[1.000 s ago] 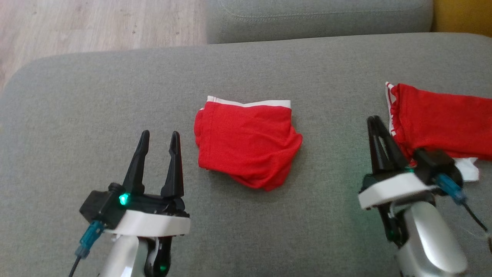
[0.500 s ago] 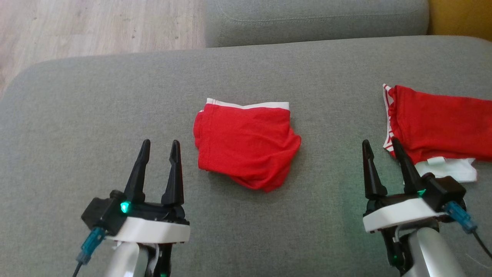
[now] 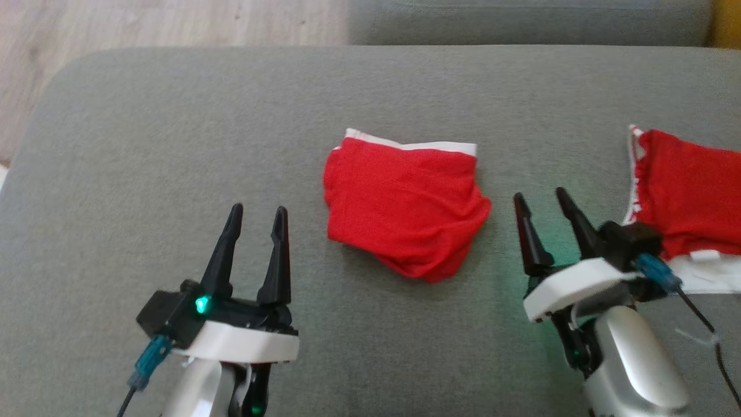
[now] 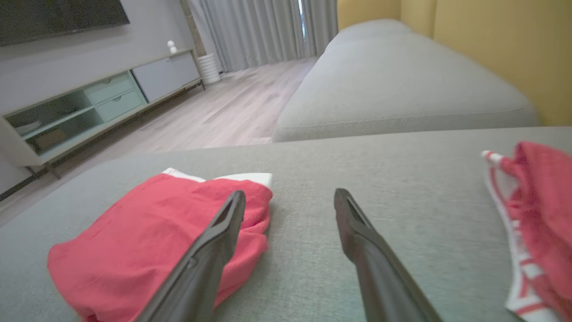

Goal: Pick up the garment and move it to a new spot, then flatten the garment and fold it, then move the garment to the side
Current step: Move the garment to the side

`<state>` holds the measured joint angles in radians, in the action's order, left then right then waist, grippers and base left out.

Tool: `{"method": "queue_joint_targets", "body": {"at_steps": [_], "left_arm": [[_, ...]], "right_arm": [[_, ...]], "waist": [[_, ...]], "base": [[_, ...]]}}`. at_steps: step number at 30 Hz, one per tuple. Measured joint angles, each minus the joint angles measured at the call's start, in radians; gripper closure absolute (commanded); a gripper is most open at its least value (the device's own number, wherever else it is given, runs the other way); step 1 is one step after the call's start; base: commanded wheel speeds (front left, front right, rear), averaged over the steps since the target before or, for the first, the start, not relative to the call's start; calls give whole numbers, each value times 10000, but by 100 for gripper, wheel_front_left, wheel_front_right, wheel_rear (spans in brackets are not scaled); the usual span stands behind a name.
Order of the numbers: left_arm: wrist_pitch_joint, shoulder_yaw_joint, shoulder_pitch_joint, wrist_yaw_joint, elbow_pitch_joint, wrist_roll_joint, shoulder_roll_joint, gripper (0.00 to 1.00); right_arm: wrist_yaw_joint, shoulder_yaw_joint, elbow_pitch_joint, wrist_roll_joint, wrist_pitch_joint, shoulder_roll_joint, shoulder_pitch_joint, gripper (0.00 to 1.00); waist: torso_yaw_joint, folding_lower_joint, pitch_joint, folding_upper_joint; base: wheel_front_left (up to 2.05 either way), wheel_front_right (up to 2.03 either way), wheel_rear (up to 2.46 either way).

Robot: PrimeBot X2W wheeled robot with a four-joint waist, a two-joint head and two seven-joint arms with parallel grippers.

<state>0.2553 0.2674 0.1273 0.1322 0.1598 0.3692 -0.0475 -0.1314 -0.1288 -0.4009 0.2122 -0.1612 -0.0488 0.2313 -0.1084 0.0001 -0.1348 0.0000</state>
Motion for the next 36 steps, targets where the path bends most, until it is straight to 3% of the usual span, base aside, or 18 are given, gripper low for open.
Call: {"method": "queue_joint_targets", "body": {"at_steps": [10,24,26,36], "left_arm": [[0,276,315,0,0,188,2,0],[0,330,322,0,12,274,2,0],[0,328,323,0,12,274,2,0],[0,322,360,0,33,270,2,0]], "right_arm": [[0,-709,-2688,798,1256,-21,1050,0],[0,-1973,-4897,2153,928,-192,2874,0],[0,-2291,-5068,2188,865,-211,3044,100],[0,-2867,-5822,1271,-77,-176,3475,100]], "waist": [[-1016,0,-306,0],[-1827,0,-530,0],[-1806,0,-548,0],[-1381,0,-383,0]], "base": [[0,0,0],[0,0,0],[0,0,0],[0,0,0]]}}
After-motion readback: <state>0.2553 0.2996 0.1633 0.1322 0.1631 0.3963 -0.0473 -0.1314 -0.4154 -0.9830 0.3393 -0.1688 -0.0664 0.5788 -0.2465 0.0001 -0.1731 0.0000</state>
